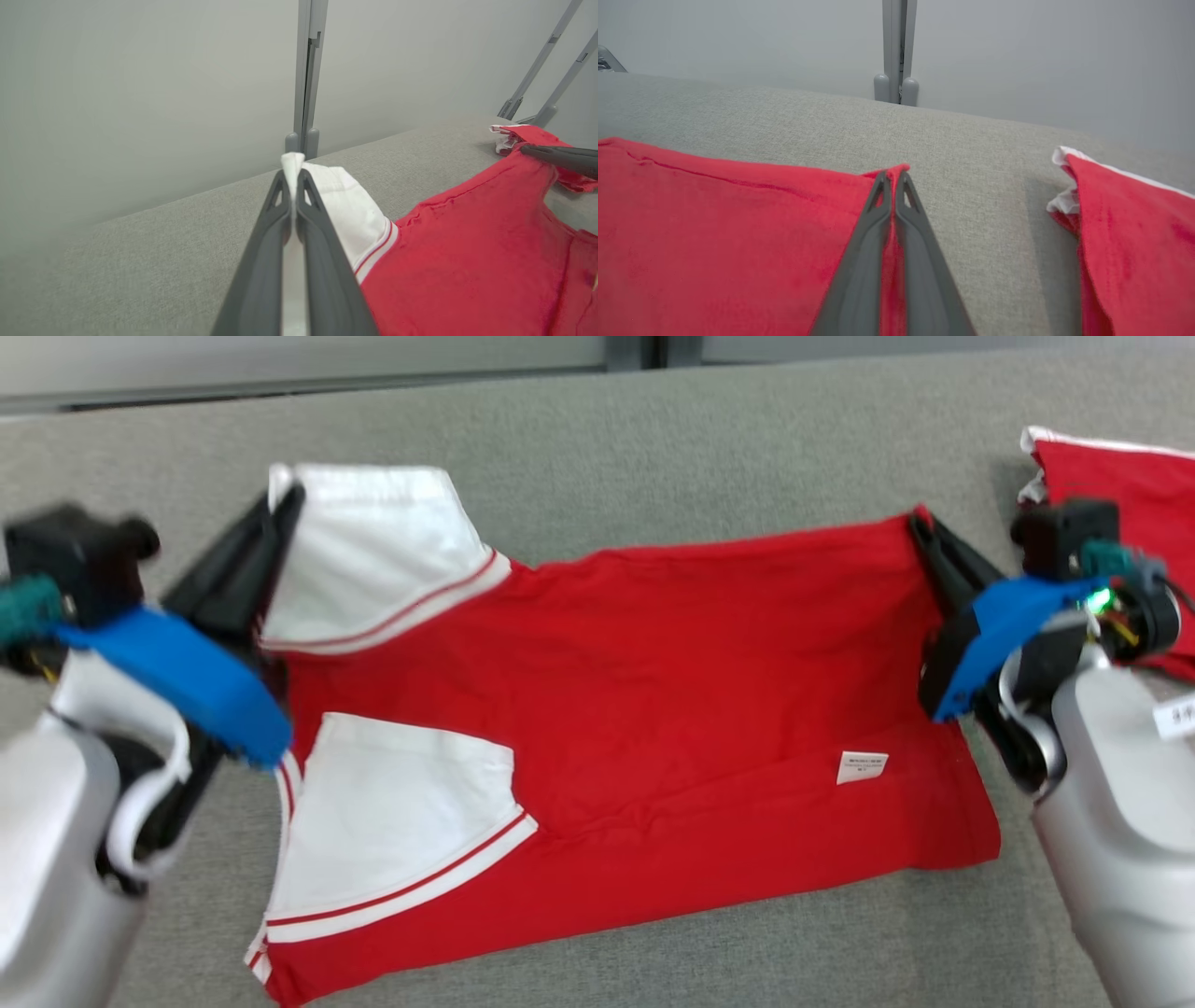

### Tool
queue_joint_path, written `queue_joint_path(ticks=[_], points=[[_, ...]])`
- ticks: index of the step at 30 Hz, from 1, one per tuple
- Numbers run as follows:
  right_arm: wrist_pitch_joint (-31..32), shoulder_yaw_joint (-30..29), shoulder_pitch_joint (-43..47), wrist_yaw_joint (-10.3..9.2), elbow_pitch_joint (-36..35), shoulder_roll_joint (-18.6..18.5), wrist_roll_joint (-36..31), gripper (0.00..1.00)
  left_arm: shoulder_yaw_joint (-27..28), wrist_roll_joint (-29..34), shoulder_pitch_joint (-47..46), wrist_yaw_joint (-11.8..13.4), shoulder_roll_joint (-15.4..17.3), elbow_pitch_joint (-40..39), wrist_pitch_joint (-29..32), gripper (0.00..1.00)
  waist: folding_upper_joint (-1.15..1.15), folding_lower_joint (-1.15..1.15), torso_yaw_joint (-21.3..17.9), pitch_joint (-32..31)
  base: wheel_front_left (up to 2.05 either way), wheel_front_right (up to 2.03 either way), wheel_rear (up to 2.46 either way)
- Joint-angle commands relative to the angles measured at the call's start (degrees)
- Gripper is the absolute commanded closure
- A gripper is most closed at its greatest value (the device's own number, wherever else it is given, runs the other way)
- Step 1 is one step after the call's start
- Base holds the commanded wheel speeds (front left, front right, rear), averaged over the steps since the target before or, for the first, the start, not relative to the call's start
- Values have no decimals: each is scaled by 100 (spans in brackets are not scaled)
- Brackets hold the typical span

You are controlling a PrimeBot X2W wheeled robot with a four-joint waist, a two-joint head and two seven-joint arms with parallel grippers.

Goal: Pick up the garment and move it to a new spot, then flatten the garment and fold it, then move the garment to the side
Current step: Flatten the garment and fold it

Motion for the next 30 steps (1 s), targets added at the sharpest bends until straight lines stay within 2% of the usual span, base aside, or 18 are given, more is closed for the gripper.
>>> queue_joint_path(ticks=[1, 5, 11, 16, 20, 21, 22, 23, 24, 25, 27, 30], points=[[-94, -80, 230, 0, -69, 20, -10, 100, 10, -18, 295, 70, 38, -164, -105, 100, 0, 0, 18, -101, 0, 0, 0], [-294, -400, 838, 0, -240, 22, -128, 100, -26, -74, 1150, 296, 8, -578, -383, 100, 0, 0, 136, -357, 0, 0, 0], [-344, -824, 1665, 0, -669, 227, -320, 100, 26, -229, 2282, 612, -107, -762, -883, 100, 0, 0, 209, -604, 0, 0, 0], [-253, -1053, 2242, 0, -1035, 424, -432, 100, -55, -300, 2902, 674, -218, -621, -1163, 100, 0, 0, 228, -729, 0, 0, 0], [-283, -1228, 2589, 0, -1186, 548, -570, 100, -138, -362, 3115, 630, -390, -353, -1357, 100, 0, 0, 221, -852, 0, 0, 0], [-301, -1247, 2660, 0, -1211, 590, -609, 93, -149, -377, 3160, 628, -427, -265, -1414, 100, 0, 0, 216, -884, 0, 0, 0], [-319, -1285, 2733, 0, -1230, 637, -644, 75, -163, -377, 3199, 616, -462, -184, -1476, 87, 0, 0, 210, -911, 0, 0, 0], [-364, -1329, 2796, 0, -1261, 682, -661, 57, -161, -394, 3237, 619, -511, -102, -1544, 64, 0, 0, 201, -939, 0, 0, 0], [-397, -1363, 2856, 0, -1287, 708, -682, 0, -145, -407, 3283, 642, -563, -35, -1619, 15, 0, 0, 190, -967, 0, 0, 0], [-439, -1430, 2916, 0, -1311, 743, -710, 0, -132, -446, 3339, 653, -607, 37, -1682, 0, 0, 0, 179, -993, 0, 0, 0], [-510, -1506, 3030, 0, -1344, 811, -766, 0, -94, -537, 3448, 601, -675, 144, -1815, 0, 0, 0, 161, -1021, 0, 0, 0], [-597, -1672, 3176, 0, -1393, 903, -800, 0, 9, -629, 3595, 658, -785, 229, -2061, 0, 0, 0, 155, -1066, 0, 0, 0]])
